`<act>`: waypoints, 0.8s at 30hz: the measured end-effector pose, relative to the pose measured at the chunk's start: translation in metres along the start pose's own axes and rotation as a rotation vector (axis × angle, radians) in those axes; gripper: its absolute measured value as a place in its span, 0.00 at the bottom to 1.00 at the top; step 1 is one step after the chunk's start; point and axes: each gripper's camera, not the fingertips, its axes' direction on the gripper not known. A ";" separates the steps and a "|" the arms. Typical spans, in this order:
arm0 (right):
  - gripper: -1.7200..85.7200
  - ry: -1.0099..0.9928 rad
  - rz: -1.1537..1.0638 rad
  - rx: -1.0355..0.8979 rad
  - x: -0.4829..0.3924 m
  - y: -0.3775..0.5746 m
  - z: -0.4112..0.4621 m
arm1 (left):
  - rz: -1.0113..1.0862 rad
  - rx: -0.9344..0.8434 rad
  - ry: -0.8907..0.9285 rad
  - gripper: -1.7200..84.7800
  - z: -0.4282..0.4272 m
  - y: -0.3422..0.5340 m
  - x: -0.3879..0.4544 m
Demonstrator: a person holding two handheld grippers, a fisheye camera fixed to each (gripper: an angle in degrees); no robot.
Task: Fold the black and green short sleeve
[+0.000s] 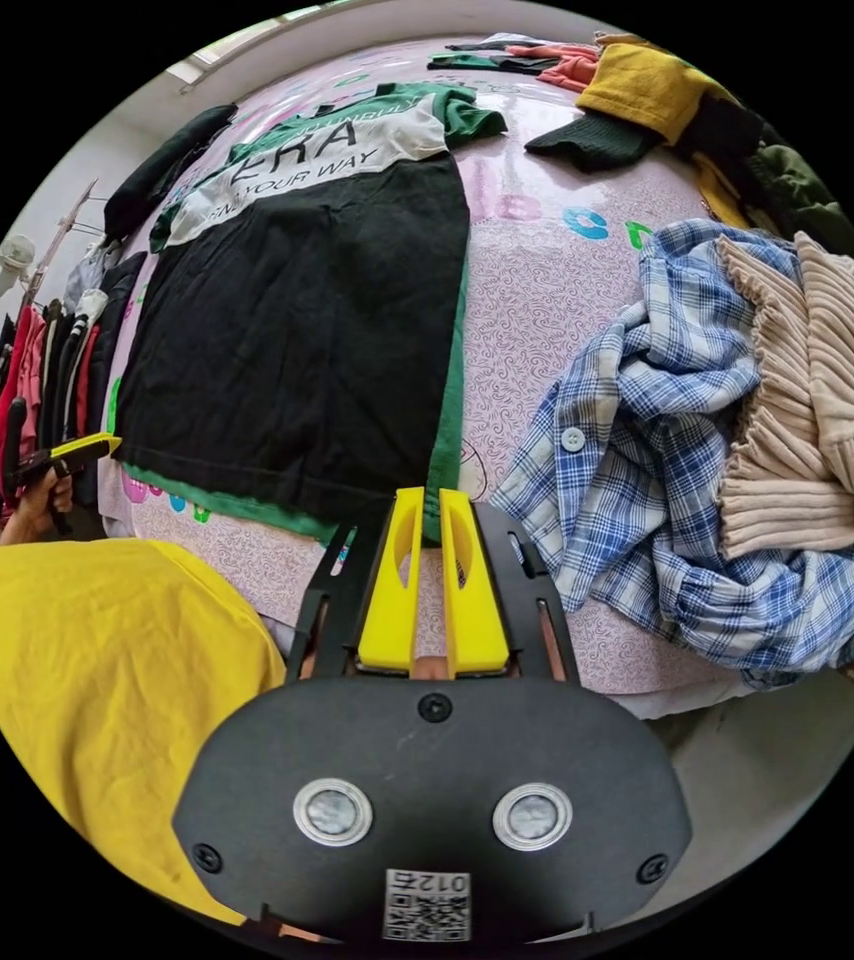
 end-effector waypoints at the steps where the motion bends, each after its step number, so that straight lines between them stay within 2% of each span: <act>1: 0.05 0.014 -0.010 0.002 0.000 0.002 0.001 | -0.010 -0.001 0.006 0.07 0.000 0.000 -0.004; 7: 0.04 0.020 0.073 0.041 0.014 0.018 0.009 | -0.043 -0.013 0.035 0.04 -0.006 -0.002 -0.025; 10: 0.03 0.001 0.081 -0.004 0.026 0.021 0.011 | -0.046 -0.086 0.076 0.03 -0.008 0.004 -0.034; 19: 0.02 -0.019 0.060 -0.079 0.071 0.060 0.013 | -0.052 -0.149 0.212 0.02 -0.009 0.045 -0.039; 24: 0.03 0.006 0.059 -0.102 0.069 0.061 0.044 | -0.091 -0.122 0.267 0.02 -0.016 0.045 -0.049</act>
